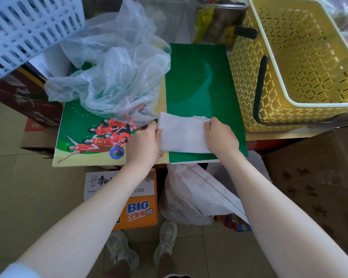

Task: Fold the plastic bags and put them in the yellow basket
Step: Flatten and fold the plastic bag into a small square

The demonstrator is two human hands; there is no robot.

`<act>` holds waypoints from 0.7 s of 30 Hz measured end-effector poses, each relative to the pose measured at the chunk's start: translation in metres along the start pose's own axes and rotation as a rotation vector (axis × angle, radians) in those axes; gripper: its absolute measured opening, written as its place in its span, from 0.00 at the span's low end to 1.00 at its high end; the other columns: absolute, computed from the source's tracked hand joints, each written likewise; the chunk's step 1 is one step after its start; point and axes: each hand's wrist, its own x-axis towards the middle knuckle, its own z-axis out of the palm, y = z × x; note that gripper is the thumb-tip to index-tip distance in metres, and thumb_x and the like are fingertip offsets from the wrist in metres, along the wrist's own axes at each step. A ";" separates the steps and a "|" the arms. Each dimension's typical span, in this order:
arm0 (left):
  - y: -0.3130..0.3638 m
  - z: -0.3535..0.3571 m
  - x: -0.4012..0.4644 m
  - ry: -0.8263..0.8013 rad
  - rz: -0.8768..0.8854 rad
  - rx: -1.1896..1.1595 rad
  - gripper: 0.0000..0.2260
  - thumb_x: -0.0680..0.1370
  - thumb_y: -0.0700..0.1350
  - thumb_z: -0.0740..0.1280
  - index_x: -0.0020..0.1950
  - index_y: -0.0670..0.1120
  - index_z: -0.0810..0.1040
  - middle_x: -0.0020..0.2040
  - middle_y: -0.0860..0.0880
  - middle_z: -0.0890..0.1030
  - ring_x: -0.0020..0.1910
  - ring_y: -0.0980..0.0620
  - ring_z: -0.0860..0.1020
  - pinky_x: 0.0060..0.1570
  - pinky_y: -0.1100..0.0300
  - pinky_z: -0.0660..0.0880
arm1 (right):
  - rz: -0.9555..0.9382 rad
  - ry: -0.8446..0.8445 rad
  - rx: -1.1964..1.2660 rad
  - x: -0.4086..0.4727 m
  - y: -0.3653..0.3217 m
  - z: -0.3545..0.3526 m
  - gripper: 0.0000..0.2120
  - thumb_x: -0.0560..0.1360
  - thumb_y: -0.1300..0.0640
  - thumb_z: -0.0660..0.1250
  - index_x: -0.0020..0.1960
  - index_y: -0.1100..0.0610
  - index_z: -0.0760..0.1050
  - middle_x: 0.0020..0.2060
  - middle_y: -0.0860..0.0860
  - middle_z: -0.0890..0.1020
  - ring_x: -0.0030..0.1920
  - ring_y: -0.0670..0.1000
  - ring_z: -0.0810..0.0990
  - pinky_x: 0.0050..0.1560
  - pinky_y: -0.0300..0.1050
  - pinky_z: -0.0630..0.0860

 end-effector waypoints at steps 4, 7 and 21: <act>0.003 0.001 0.004 -0.027 0.026 0.112 0.08 0.80 0.43 0.58 0.50 0.38 0.72 0.42 0.39 0.79 0.35 0.42 0.74 0.27 0.57 0.59 | 0.058 0.056 -0.085 0.004 -0.007 -0.001 0.17 0.82 0.49 0.48 0.49 0.60 0.70 0.40 0.55 0.72 0.39 0.57 0.70 0.35 0.45 0.63; 0.001 0.002 0.004 -0.051 0.091 0.149 0.14 0.76 0.38 0.63 0.60 0.35 0.69 0.55 0.36 0.74 0.40 0.38 0.77 0.28 0.54 0.66 | 0.114 0.086 -0.082 0.006 -0.013 -0.001 0.19 0.82 0.50 0.50 0.50 0.62 0.73 0.41 0.55 0.72 0.40 0.57 0.70 0.39 0.46 0.65; -0.022 0.004 0.025 -0.372 0.525 0.374 0.34 0.76 0.65 0.45 0.76 0.47 0.49 0.77 0.48 0.47 0.75 0.49 0.46 0.71 0.55 0.39 | -0.474 0.345 -0.148 -0.016 -0.032 0.021 0.27 0.78 0.51 0.56 0.73 0.62 0.59 0.71 0.58 0.66 0.73 0.58 0.61 0.72 0.53 0.51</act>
